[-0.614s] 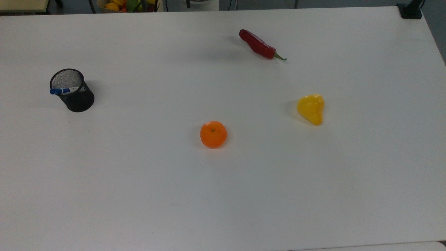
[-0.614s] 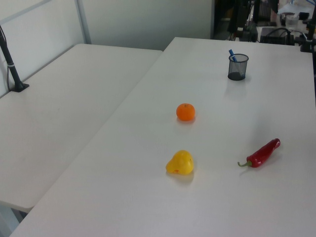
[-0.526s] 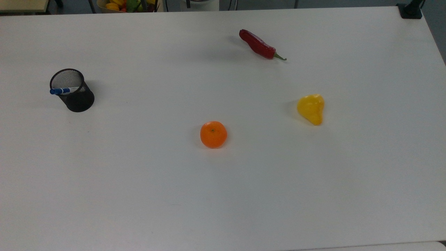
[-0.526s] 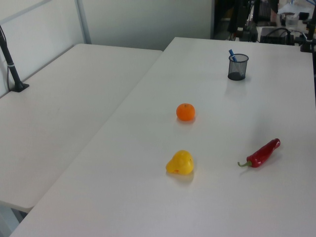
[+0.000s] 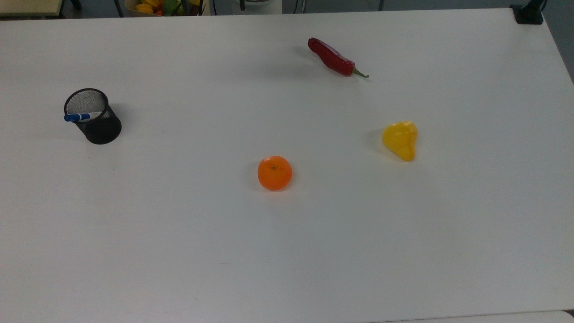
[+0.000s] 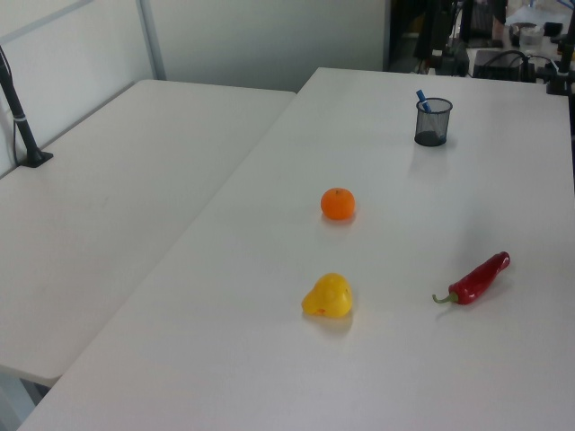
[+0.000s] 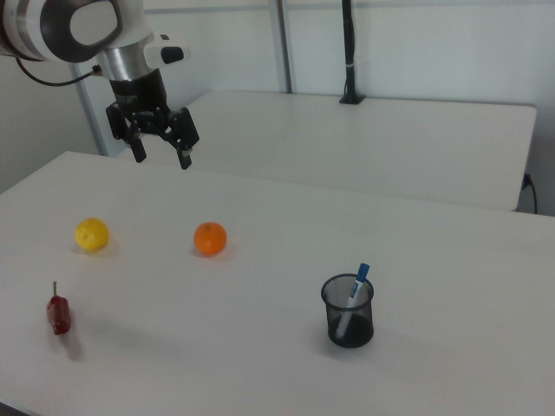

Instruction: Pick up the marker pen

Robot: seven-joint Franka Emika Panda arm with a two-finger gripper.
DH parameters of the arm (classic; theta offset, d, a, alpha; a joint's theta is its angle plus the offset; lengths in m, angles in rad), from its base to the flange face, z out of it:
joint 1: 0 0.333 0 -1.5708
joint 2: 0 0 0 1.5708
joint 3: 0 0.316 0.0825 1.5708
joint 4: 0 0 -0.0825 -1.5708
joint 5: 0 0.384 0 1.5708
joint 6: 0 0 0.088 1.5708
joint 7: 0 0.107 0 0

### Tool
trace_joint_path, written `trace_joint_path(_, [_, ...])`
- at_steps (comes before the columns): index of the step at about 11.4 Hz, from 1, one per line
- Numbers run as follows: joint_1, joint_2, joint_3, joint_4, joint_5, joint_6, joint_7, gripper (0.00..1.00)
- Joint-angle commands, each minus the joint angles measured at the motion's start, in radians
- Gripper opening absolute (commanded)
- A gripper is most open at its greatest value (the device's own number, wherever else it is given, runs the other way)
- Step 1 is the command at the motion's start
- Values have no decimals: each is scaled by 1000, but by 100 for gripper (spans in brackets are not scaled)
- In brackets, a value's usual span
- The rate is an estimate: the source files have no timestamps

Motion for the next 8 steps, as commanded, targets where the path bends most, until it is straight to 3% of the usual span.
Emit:
trace_joint_path(1, [27,-21,-27,-24,3,11,-7,100])
trace_joint_path(6, [26,-24,-30,-23,-14,10,-13,100])
trace_joint_path(8, [26,-23,-66,-20,-19,19,-17,100])
